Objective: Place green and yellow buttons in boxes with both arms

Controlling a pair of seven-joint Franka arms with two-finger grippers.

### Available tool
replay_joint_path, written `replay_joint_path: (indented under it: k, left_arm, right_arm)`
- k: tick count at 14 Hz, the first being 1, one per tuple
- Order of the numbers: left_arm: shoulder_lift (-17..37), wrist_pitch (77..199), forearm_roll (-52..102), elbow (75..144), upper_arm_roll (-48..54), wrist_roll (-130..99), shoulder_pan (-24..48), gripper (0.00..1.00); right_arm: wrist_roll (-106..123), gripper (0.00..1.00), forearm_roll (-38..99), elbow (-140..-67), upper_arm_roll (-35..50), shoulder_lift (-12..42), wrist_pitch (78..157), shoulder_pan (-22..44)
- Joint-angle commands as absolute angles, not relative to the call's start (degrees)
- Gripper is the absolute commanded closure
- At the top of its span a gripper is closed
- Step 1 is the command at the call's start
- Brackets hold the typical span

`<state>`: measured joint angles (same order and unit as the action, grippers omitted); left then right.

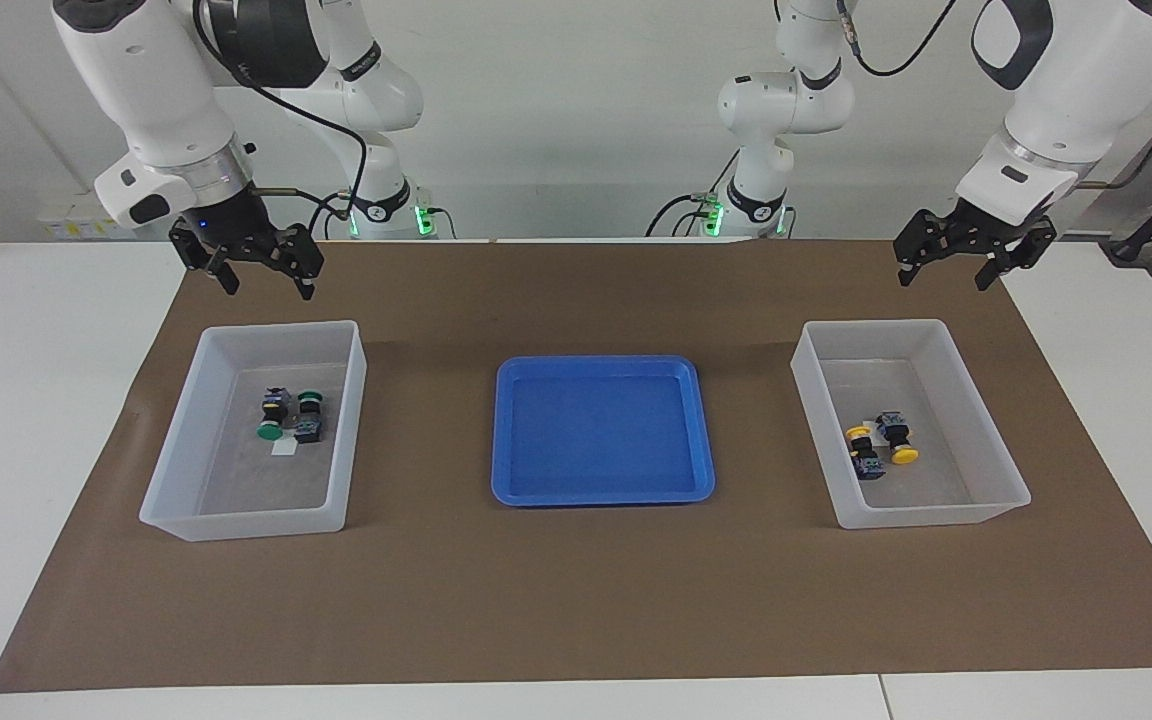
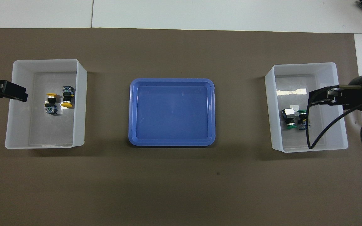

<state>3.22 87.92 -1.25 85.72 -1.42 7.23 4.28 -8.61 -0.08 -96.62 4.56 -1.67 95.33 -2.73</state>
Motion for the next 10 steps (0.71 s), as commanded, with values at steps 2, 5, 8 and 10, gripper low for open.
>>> replay_joint_path:
  k: [2,5,8,10]
  left_arm:
    - [1.8,89.0,-2.5,87.3,-1.8,6.8,4.5,0.0]
    - [1.8,89.0,-2.2,87.3,-1.8,6.6,4.2,0.0]
    - [1.8,89.1,-1.9,87.3,-1.9,6.5,4.1,0.0]
    - [1.8,89.0,-1.0,87.2,-2.0,6.4,4.0,0.0]
  right_arm:
    - [-6.9,0.0,0.8,-97.4,4.9,-2.5,94.9,-3.5]
    - [-6.9,0.0,0.9,-97.4,4.9,-2.5,94.9,-3.5]
    - [-7.0,0.0,0.9,-97.4,4.9,-2.5,94.9,-3.5]
    - [-6.9,0.0,0.9,-97.4,4.9,-2.5,95.0,-3.5]
